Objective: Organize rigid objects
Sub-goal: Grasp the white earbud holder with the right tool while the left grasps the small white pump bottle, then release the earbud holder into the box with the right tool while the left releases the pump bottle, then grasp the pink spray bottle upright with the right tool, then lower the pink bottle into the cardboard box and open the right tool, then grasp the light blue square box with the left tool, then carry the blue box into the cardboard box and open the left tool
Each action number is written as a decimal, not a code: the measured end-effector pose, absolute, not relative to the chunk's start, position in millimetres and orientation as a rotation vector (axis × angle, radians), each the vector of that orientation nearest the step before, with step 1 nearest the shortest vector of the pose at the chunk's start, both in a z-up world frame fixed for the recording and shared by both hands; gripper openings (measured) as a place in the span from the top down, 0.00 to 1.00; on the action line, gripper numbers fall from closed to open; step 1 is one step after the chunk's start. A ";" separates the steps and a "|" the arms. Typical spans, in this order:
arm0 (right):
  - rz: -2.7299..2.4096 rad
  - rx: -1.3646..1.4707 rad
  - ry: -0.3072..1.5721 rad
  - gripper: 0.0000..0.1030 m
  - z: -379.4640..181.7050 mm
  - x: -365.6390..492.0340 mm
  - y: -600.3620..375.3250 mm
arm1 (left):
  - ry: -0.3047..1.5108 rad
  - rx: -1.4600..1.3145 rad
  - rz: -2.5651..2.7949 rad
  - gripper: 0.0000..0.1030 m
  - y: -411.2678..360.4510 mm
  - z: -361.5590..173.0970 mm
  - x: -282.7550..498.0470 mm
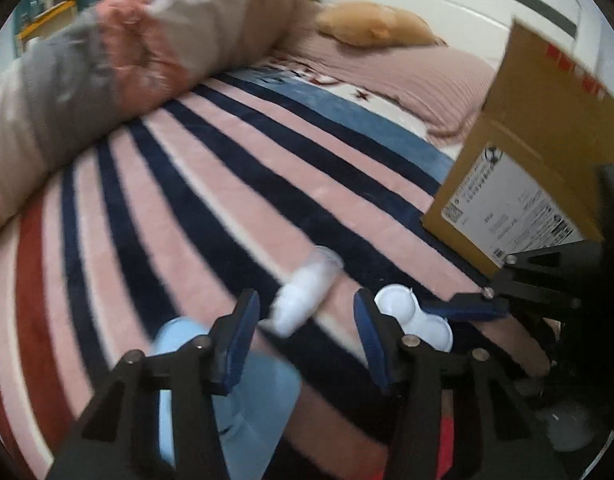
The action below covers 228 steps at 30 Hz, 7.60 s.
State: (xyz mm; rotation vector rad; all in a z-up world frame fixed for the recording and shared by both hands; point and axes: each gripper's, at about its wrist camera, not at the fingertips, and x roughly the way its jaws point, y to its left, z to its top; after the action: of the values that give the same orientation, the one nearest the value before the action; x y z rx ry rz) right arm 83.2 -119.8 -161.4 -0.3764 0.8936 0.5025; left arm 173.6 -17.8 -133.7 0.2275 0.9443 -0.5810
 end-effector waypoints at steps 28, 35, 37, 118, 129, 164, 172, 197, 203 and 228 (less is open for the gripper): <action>0.629 -0.299 0.495 0.75 8.4 -21.4 -171.8 | 0.767 0.076 -0.472 0.79 14.3 -11.2 56.7; 0.476 -0.253 0.658 0.74 17.9 15.1 -257.3 | 0.734 0.075 -0.491 0.79 -12.1 10.0 31.9; 0.466 -0.238 0.705 0.72 0.7 30.6 -265.6 | 0.732 0.078 -0.495 0.79 -25.2 15.5 31.7; 0.997 -0.290 0.633 0.75 -46.9 -8.4 -96.3 | 0.674 -0.259 -0.536 0.58 49.9 -8.8 20.8; 0.852 -0.063 0.560 0.75 24.7 -4.4 -223.3 | 0.633 -0.068 -0.696 0.58 -89.5 70.2 54.4; 0.929 -0.179 0.718 0.27 -14.7 8.2 -124.2 | 0.921 0.030 -0.276 0.20 64.3 -105.4 118.3; 0.894 -0.239 0.799 0.27 -55.8 9.2 -95.9 | 0.965 -0.186 -0.310 0.20 71.9 -146.2 150.0; 0.856 -0.297 0.852 0.27 -99.7 2.5 -99.4 | 1.112 0.081 -0.606 0.18 21.9 -148.1 125.5; 0.910 -0.408 0.875 0.21 -136.1 9.5 -80.1 | 1.070 -0.120 -0.497 0.17 40.3 -149.6 110.9; 0.884 -0.403 0.619 0.24 -55.9 -16.6 -67.0 | 0.766 -0.075 -0.517 0.20 21.5 -19.3 31.8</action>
State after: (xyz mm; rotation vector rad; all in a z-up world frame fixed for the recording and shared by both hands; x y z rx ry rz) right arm -16.6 -67.0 -56.0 -0.4030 0.6188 0.8836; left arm 31.8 21.5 -19.3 -0.0748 0.7657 -0.5174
